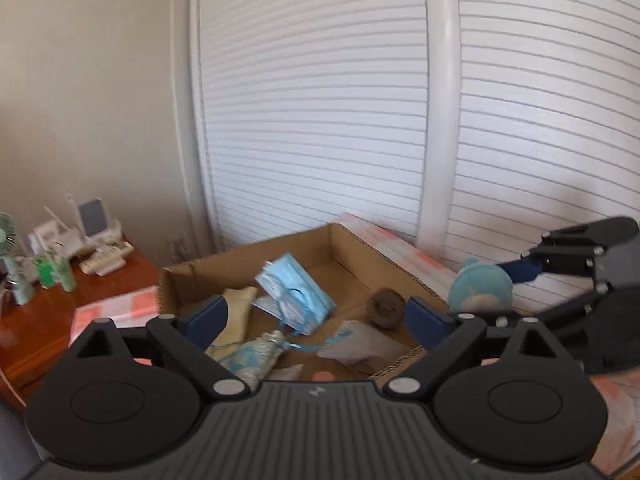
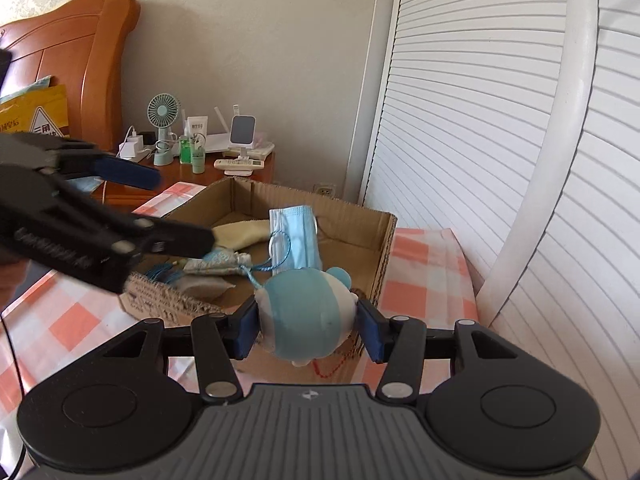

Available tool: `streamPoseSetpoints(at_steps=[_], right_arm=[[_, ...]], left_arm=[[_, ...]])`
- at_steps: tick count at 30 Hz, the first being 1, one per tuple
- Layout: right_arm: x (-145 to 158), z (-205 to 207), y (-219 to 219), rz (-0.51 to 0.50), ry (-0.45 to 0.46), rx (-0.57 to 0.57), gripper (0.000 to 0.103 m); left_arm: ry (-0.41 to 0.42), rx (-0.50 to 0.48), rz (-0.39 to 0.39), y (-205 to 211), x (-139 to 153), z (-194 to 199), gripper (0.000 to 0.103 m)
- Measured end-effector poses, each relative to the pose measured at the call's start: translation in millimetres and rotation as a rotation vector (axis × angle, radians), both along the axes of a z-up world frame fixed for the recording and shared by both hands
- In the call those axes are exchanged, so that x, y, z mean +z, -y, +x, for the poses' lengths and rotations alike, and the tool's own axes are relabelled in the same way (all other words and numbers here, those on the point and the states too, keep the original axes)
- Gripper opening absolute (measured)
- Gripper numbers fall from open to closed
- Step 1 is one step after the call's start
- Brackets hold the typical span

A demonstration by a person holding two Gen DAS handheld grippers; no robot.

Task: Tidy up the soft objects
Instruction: 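Lift the orange peg and ball toy and carry them over the box, then open both grippers to drop the peg and ball toy into the box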

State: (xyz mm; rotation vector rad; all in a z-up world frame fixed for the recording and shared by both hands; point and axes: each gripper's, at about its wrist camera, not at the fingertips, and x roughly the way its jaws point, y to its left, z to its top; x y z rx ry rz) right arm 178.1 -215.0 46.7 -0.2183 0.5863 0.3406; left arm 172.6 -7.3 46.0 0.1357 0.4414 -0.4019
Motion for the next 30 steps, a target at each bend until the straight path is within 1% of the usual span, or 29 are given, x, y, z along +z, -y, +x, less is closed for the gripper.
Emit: streamPoseSetpoints(at_steps=[2,7,10,12,13,14,15,16,18,22,26,30], right_arm=[[0.6,11.9,-1.8,0.000,-0.004,-0.004,0.057],[2.4,48.7,-9.1,0.017,-0.017,-0.021,0.057],[4.0,73.5,-18.0,0.030,-0.026,-0.033,0.057],[3.6,88.8,-25.3,0.023,-0.031,-0.040,0.061],[2.8,94.5,-27.9,0.023,-0.028,-0.054,0.074],[2.1,100.1,-29.2,0.027,-0.032,-0.066,0.094],[1.3,103.9,-30.1,0.030,-0.044,-0.072,0.101],[0.4,105.7,-30.1,0.035,-0.057,-0.075,0.103],[1.2,103.3,-30.2,0.047,-0.066,-0.075,0.103],[4.3,88.0,-35.1,0.004,-0.086,-0.075,0.103],[7.6,65.0,-38.1,-0.015,-0.118,-0.081,0.103],[9.2,40.7,-37.8,-0.033,-0.174,-0.144,0.103]], left_arm=[[-0.001,0.019,0.024,-6.8,-1.9,-8.2,0.103],[0.004,0.067,0.083,-19.6,-11.4,-36.3,0.102],[-0.009,0.094,0.078,-26.0,-16.2,-48.9,0.102],[-0.013,0.110,0.078,-28.6,-18.7,-53.8,0.102],[-0.018,0.119,0.077,-30.4,-20.0,-56.8,0.102],[-0.022,0.127,0.076,-31.6,-20.9,-57.6,0.102],[-0.027,0.137,0.072,-33.1,-21.5,-58.4,0.102],[-0.028,0.148,0.068,-35.2,-22.0,-59.5,0.102],[-0.024,0.164,0.070,-36.9,-22.4,-61.5,0.102],[-0.017,0.179,0.062,-37.6,-17.2,-63.9,0.102],[-0.061,0.202,0.018,-39.4,-11.4,-59.8,0.102],[-0.142,0.257,-0.029,-43.1,-7.2,-53.5,0.102]])
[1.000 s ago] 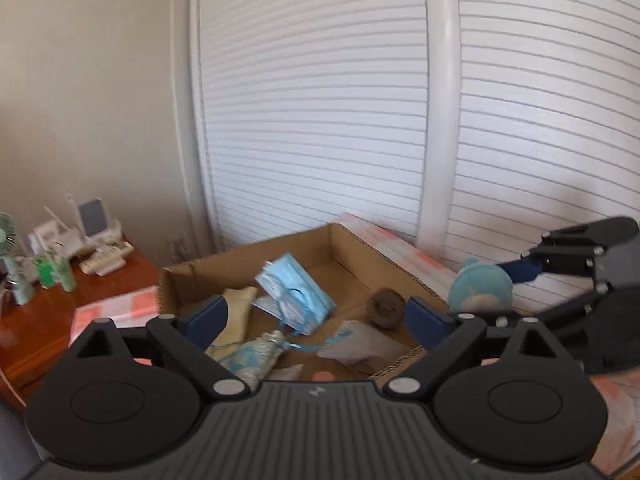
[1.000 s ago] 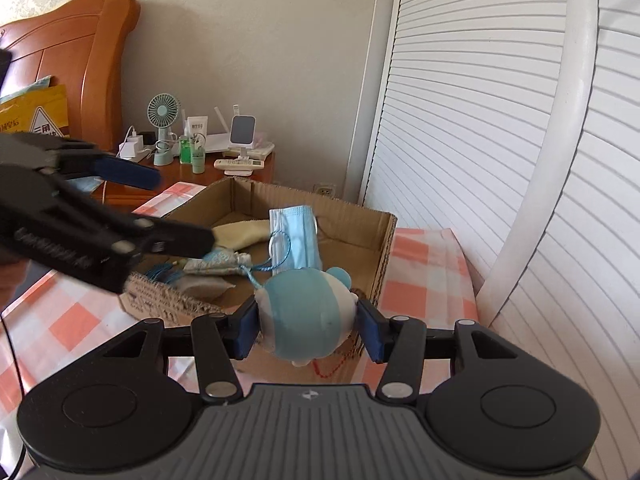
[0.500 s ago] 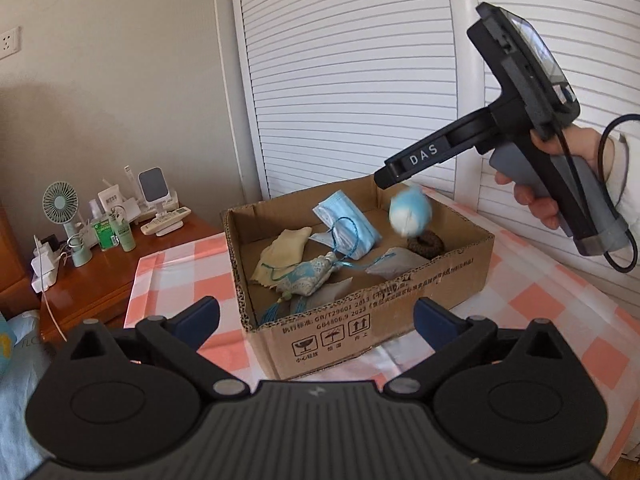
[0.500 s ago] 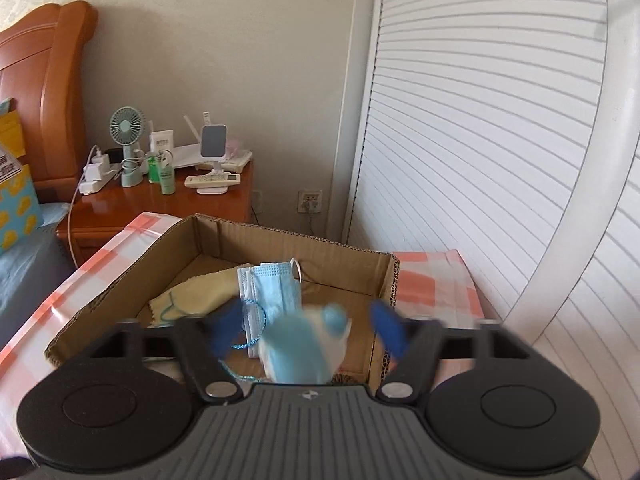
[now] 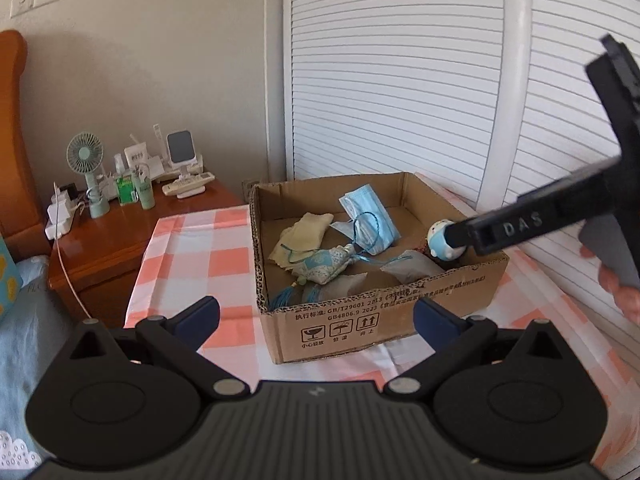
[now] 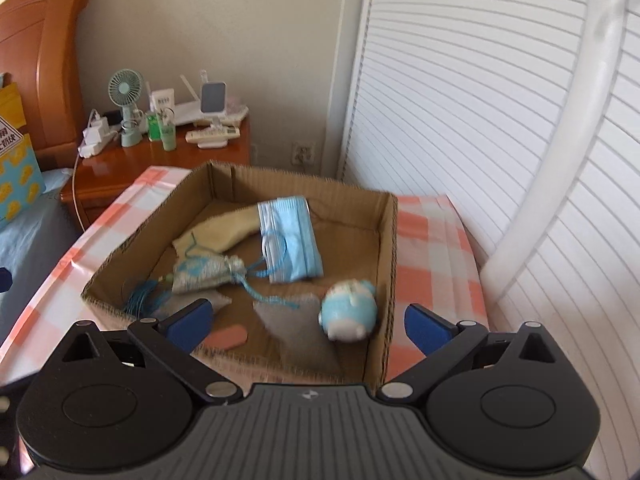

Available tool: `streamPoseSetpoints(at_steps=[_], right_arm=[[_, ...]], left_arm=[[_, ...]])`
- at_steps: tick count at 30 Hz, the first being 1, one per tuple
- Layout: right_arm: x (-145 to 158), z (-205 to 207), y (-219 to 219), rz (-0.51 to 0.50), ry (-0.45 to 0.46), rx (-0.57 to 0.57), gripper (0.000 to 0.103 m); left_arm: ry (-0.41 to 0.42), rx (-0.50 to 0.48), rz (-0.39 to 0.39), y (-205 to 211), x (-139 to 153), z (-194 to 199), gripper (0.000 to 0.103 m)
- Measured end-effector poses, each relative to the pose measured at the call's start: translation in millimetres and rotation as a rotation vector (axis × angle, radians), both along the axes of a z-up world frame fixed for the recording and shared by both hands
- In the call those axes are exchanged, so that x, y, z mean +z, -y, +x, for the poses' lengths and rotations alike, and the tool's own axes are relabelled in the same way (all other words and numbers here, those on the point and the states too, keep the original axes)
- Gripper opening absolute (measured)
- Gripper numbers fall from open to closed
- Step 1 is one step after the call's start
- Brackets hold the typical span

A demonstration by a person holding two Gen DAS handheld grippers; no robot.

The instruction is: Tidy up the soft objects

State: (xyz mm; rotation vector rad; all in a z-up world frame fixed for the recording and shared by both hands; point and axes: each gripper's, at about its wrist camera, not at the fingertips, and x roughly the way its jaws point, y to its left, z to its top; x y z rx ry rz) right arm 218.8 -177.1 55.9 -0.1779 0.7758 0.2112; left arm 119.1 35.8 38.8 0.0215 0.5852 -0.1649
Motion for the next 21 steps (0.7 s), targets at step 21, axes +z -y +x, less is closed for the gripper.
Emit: streamPoseSetpoints(at_steps=[21], right_arm=[[1.6,-92.9,5.0,0.022,-0.027,-0.207,0.103]], left_arm=[[-0.106,0.113,0.003,8.9,8.0,-13.4,0.102]])
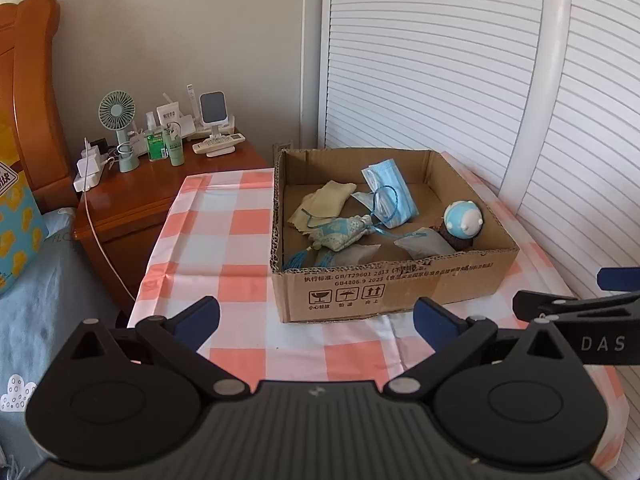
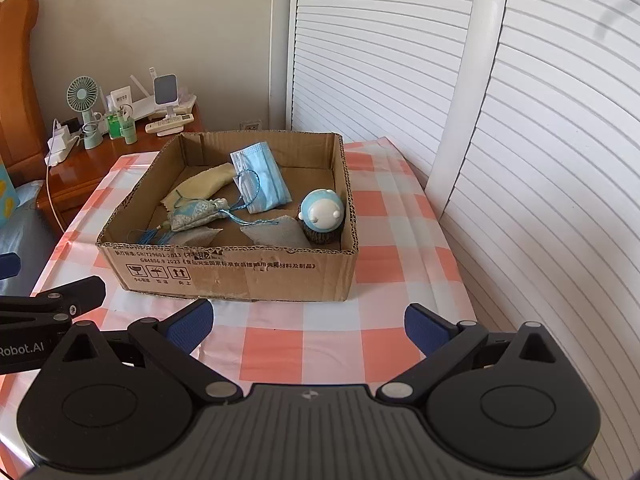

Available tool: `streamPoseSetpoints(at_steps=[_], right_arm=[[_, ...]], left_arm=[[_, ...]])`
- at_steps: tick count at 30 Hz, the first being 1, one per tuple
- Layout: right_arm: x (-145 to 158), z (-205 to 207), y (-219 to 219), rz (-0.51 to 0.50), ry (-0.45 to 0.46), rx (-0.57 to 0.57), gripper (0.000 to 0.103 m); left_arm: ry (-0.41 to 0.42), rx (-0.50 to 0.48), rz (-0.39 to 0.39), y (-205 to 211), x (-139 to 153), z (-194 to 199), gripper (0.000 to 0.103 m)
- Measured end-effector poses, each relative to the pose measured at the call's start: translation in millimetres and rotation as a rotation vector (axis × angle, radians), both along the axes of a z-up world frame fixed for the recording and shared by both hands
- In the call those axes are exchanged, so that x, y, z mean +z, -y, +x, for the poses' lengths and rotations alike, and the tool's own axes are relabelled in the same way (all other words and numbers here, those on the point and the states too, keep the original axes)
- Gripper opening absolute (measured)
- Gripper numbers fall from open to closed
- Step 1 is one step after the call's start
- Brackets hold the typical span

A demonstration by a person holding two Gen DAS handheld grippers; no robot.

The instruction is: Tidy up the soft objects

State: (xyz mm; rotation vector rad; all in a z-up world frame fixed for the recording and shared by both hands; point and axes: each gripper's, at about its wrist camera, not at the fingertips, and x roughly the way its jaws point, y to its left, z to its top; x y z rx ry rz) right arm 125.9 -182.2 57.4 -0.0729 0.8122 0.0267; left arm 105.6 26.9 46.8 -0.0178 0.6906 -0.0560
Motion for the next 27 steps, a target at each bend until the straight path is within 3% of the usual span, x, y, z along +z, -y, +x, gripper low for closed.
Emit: streamPoseSetpoints(at_steps=[27], right_arm=[[5.3,-8.3,5.9,0.011,0.029,-0.008,0.103]], left_arm=[[0.015,-0.006,0.001,5.9,5.3,-5.0,0.102]])
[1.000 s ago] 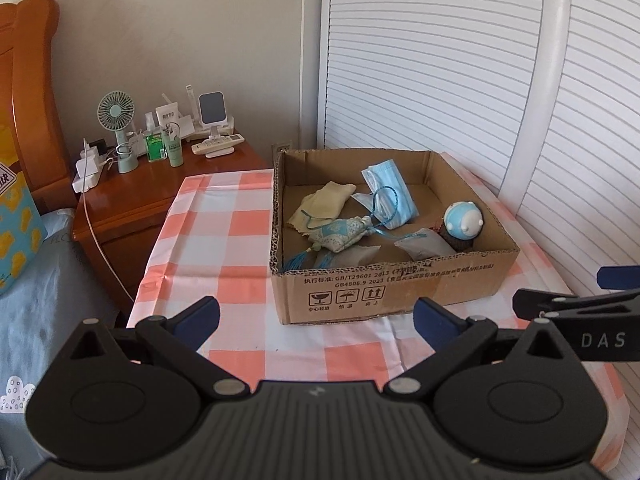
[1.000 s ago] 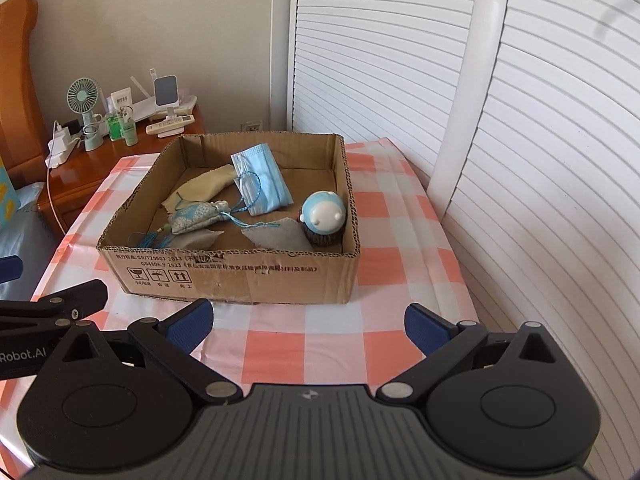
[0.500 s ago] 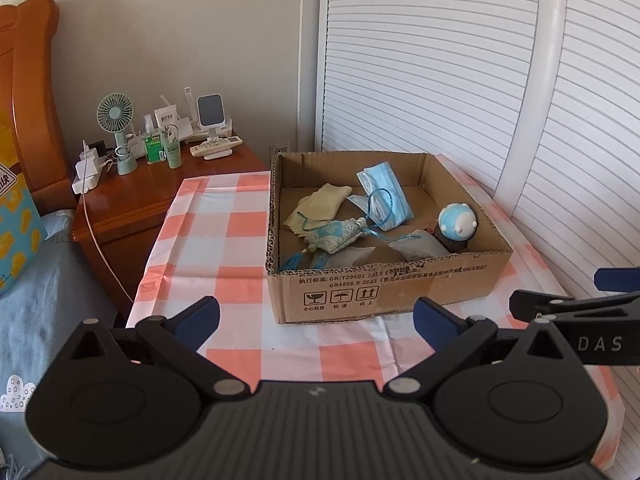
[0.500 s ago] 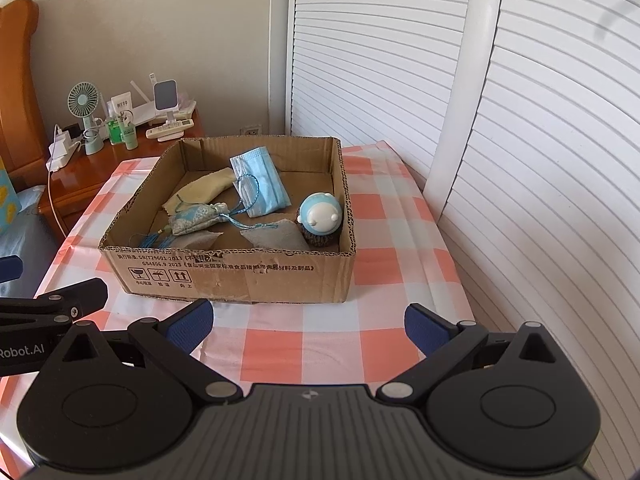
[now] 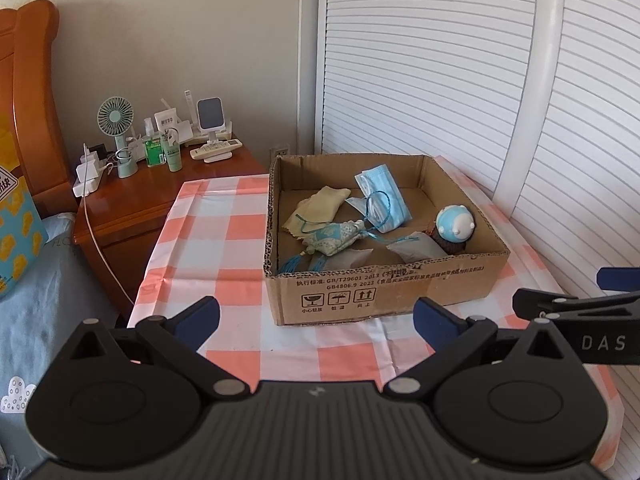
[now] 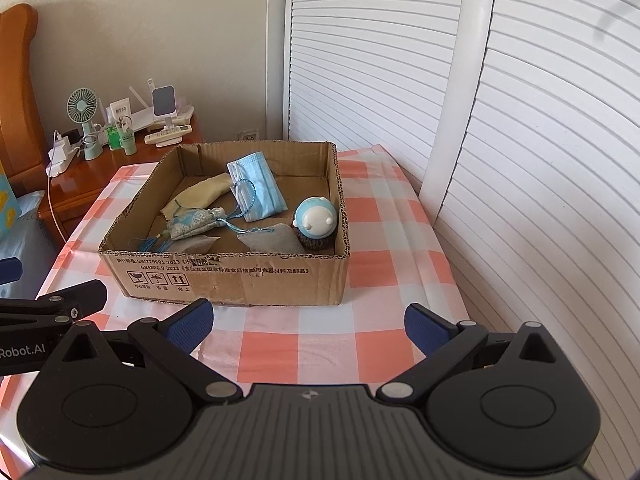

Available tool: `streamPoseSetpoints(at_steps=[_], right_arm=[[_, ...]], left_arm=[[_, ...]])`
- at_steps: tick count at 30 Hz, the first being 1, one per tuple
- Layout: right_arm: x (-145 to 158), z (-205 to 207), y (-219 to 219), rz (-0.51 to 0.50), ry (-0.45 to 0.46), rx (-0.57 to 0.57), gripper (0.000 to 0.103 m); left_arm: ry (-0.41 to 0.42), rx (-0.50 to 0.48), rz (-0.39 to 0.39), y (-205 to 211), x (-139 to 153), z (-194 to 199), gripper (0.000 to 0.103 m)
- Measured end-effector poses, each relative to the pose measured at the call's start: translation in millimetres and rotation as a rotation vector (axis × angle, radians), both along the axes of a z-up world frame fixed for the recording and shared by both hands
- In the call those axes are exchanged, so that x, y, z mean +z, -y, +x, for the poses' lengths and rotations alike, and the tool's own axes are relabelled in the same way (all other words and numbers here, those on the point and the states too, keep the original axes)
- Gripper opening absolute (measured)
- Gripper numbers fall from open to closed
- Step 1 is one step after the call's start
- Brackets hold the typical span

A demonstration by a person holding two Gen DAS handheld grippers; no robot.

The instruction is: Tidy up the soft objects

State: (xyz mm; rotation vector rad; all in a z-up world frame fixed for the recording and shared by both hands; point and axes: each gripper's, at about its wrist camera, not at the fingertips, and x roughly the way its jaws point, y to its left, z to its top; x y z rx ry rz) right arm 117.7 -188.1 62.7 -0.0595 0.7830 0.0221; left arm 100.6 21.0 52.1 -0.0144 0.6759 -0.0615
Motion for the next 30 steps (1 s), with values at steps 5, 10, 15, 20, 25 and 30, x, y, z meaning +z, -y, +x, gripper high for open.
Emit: streamPoseSetpoints(at_steps=[5,10,15,20,25,30], right_arm=[[0.8,-0.3,-0.1,0.001,0.003,0.001,0.103],[0.8,-0.5,0.4,0.002,0.004,0.000,0.103],[1.7,-1.3,0.8,0.001,0.006,0.001,0.103],[2.4,-3.0,1.6,0.001,0.011,0.002,0.103],[2.1,-3.3,1.5,0.001,0.011,0.002,0.103],[2.1,-3.4,1.5,0.001,0.011,0.001,0.103]], left_arm=[[-0.002,0.005,0.004,0.3,-0.3,0.0,0.102],[-0.002,0.005,0.004,0.1,-0.3,-0.3,0.102],[-0.002,0.005,0.006,0.3,0.2,-1.1,0.102],[-0.002,0.005,0.005,0.5,0.4,-0.9,0.102],[-0.002,0.005,0.005,0.8,0.5,-1.2,0.102],[-0.002,0.006,0.006,1.0,0.8,-1.5,0.102]])
